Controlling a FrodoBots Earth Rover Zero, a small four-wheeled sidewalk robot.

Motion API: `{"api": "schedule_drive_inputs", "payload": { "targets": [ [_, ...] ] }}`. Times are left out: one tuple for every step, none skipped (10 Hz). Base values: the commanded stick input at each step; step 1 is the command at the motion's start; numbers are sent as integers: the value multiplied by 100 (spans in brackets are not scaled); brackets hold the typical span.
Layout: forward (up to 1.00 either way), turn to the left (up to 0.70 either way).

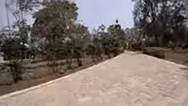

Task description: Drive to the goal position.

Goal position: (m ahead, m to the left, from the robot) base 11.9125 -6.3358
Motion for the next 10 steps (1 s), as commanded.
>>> {"api": "schedule_drive_inputs", "payload": {
  "targets": [
    [70, -28],
    [70, -21],
    [70, -9],
    [70, 0],
    [70, 0],
    [70, 0],
    [70, 0],
    [70, 0],
    [70, 0],
    [70, 0]
  ]
}}
